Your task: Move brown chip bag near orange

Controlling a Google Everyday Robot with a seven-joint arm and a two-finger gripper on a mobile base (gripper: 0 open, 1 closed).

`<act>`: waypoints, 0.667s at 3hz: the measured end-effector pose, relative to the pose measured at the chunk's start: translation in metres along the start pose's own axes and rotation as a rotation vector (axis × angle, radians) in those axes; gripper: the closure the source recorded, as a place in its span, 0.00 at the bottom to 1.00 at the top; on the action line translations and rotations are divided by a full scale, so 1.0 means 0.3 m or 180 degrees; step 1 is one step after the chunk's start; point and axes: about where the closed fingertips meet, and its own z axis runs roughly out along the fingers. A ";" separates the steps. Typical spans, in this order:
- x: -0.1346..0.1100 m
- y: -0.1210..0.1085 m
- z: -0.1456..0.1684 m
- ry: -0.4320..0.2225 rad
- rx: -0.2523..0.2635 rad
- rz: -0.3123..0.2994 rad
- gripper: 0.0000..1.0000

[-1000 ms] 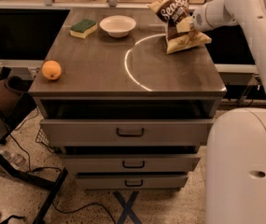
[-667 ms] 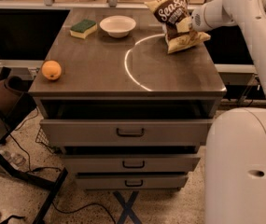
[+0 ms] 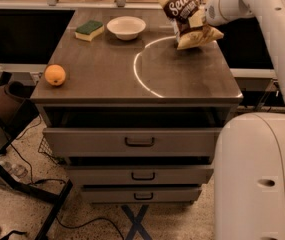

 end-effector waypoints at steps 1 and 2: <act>-0.070 0.012 -0.067 -0.0024 0.0024 -0.0077 1.00; -0.107 0.028 -0.153 -0.0027 0.0001 -0.0131 1.00</act>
Offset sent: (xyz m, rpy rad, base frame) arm -0.0437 -0.0122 0.0937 -0.0378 -0.0403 0.0366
